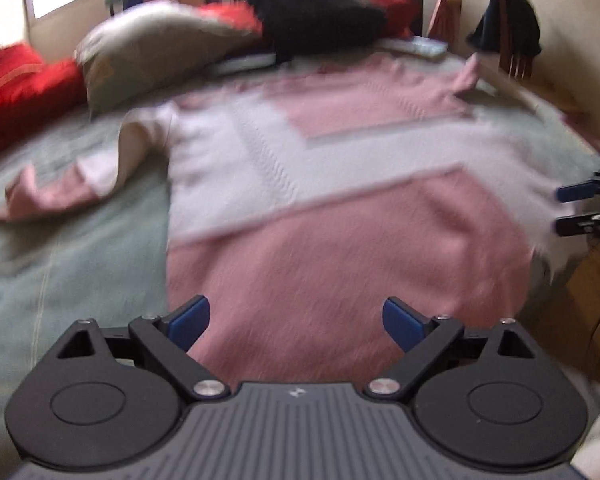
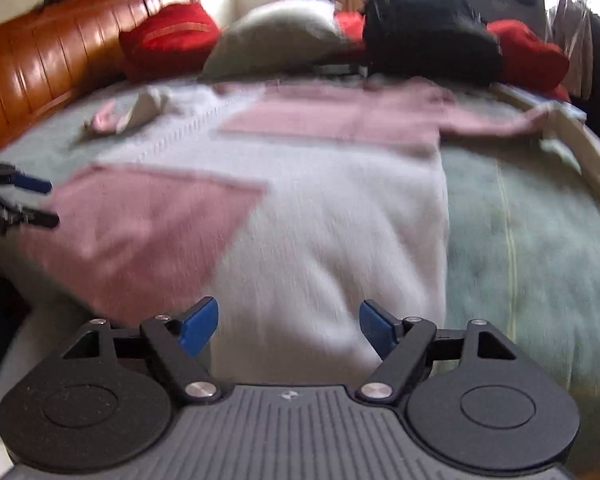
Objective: Fold clothes
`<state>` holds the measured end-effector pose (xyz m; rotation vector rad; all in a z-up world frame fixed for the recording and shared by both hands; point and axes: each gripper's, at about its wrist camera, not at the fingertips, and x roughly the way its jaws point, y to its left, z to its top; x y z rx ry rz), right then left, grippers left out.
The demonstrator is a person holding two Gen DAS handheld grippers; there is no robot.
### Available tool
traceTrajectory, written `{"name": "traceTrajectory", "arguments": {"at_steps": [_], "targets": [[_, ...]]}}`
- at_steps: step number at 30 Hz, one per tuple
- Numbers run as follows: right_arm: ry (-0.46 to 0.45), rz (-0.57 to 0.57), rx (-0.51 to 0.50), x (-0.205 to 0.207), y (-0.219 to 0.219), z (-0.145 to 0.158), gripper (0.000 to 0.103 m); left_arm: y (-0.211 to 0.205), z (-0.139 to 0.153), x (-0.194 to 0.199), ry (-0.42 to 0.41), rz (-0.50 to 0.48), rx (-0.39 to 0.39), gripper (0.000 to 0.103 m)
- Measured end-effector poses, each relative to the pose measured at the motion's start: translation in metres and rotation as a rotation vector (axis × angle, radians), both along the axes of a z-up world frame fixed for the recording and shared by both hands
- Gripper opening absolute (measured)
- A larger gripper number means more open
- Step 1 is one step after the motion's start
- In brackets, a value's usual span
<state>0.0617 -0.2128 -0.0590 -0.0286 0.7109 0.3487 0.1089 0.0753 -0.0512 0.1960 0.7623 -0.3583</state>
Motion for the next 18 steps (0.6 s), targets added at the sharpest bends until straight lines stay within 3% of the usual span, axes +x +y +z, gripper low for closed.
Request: {"name": "traceTrajectory", "arguments": {"at_steps": [4, 8, 10, 13, 16, 18], "targets": [[-0.101, 0.061, 0.006, 0.032, 0.042, 0.006, 0.082, -0.018, -0.005, 0.016, -0.017, 0.021, -0.042, 0.093], [-0.064, 0.101, -0.058, 0.051, 0.073, -0.018, 0.083, -0.018, -0.028, 0.008, 0.029, 0.079, -0.038, 0.094], [-0.094, 0.11, -0.108, 0.033, 0.071, -0.027, 0.088, -0.012, -0.038, -0.008, 0.028, 0.109, -0.029, 0.099], [-0.062, 0.126, -0.109, 0.007, 0.056, -0.028, 0.097, -0.007, -0.041, -0.032, 0.033, 0.128, 0.001, 0.1], [-0.064, 0.137, -0.117, -0.014, 0.041, -0.02, 0.098, -0.01, -0.03, -0.04, 0.027, 0.106, 0.029, 0.1], [-0.09, 0.119, -0.058, -0.014, 0.027, -0.007, 0.099, -0.012, -0.016, -0.035, -0.01, 0.089, 0.003, 0.1]]}}
